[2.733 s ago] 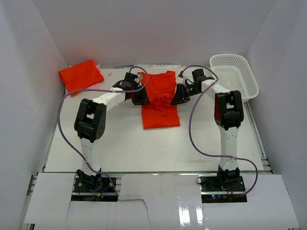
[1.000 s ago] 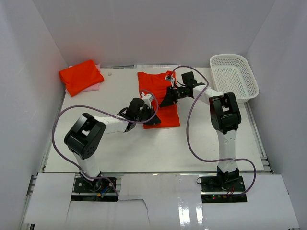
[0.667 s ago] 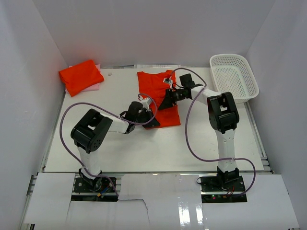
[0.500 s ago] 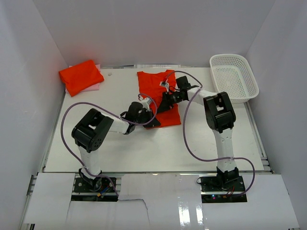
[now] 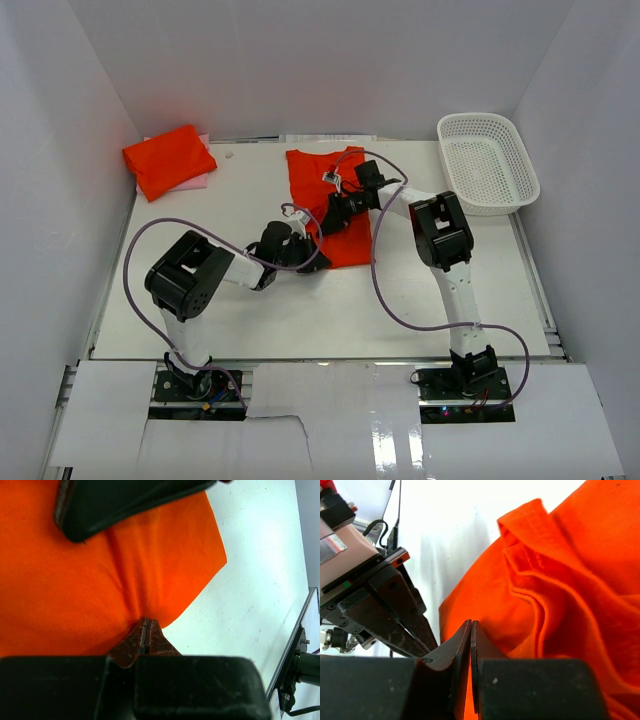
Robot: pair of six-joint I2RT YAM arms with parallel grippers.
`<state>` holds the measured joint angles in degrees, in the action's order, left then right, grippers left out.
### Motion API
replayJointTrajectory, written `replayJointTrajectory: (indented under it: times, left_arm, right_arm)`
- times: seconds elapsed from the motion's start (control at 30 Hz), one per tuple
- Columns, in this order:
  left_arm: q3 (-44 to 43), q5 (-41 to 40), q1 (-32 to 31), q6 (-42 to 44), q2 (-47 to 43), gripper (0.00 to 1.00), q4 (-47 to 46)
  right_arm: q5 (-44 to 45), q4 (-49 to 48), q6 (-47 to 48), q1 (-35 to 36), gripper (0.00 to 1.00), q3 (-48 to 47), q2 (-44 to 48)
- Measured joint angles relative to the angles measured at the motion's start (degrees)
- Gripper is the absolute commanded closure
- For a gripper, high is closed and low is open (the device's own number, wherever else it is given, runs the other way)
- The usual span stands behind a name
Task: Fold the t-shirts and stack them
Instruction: Fold the folded rectangular tshirt in 1/3 of the way
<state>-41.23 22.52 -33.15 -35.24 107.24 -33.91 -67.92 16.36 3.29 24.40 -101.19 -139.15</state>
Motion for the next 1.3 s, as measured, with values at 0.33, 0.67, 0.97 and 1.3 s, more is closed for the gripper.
replayJointTrajectory:
  times: [0.33,0.67,0.97,1.3]
  left_arm:
    - [3.3,0.0,0.0,0.0,-2.3,1.0,-0.9]
    - [5.9,0.3,0.0,-0.7,-4.1,1.0,-1.2]
    - [7.6,0.9,-0.1,-1.4,-5.1,1.0,-1.1]
    - [9.4,1.0,-0.1,-1.8,-7.3,1.0,-0.2]
  right_arm:
    - [0.2,-4.0,-2.1,0.0,0.92,-3.4,-3.8]
    - [1.0,-13.7,-9.0,0.0,0.92,-7.4,-7.2]
    - [8.4,-23.8,-12.7,0.0,0.92,-13.4,-9.6]
    - [11.1,-31.9,-16.6,-0.8,0.92,-14.2,-8.2]
